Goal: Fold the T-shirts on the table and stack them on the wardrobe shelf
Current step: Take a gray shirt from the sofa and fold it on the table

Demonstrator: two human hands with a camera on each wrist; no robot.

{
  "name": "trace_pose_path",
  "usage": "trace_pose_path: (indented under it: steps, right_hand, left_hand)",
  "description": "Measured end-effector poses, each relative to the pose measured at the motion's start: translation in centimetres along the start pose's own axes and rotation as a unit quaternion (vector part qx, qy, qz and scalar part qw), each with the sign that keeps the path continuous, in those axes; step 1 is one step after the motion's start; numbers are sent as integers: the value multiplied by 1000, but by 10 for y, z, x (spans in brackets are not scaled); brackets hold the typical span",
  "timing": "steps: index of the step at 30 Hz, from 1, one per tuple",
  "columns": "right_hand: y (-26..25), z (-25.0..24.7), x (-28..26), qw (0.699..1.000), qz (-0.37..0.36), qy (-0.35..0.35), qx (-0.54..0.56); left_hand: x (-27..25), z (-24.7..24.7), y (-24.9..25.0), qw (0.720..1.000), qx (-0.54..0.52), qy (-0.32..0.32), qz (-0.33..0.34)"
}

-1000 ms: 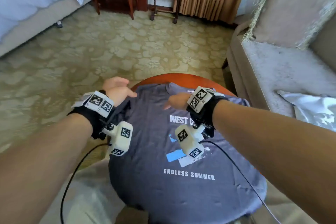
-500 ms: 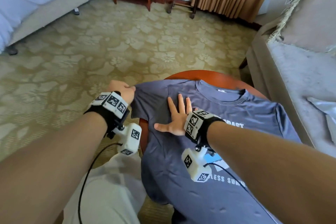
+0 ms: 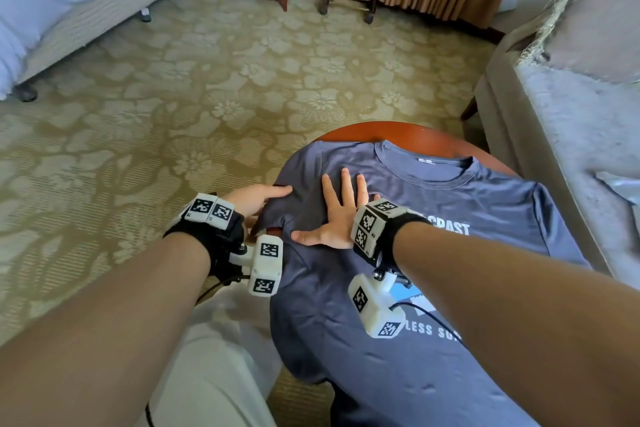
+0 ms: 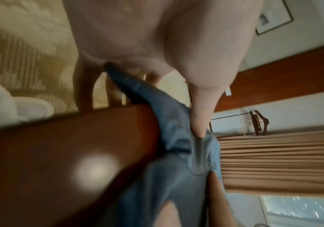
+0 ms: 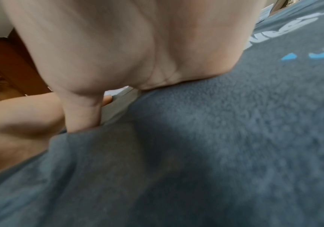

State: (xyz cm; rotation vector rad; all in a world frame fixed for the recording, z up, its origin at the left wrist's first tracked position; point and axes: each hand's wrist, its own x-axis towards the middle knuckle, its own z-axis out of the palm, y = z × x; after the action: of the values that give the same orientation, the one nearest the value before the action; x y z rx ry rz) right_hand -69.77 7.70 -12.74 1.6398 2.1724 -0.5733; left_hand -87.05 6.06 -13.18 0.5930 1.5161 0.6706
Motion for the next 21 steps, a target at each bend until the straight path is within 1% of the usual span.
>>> trace_pose_path:
  steps: [3,7,8,12,15,17,21]
  right_hand:
    - [-2,0,0,1000,5,-3,8]
    - [-2,-3,-2,1000,4,-10,5]
    - [-2,-4,-3,1000,3,-11,6]
    - [1,-7,-3,999,0,-14,29]
    - [1,-18,-7,999,3,4,49]
    - [-1,-24,-10,999,-9,5,34]
    - [-4,-16,-13,1000,-19,-22,9]
  left_hand:
    - [-1,6,-6,996,-81,-45,-2]
    - [3,4,-14,990,-122,-67,-19]
    - [0,4,-13,991,-120,-59,-19]
    - [3,-1,-6,993,-118,7,-7]
    - [5,-8,-2,992,-120,43,1]
    - [9,-12,0,989,-134,66,14]
    - [15,-19,6,979,-167,103,57]
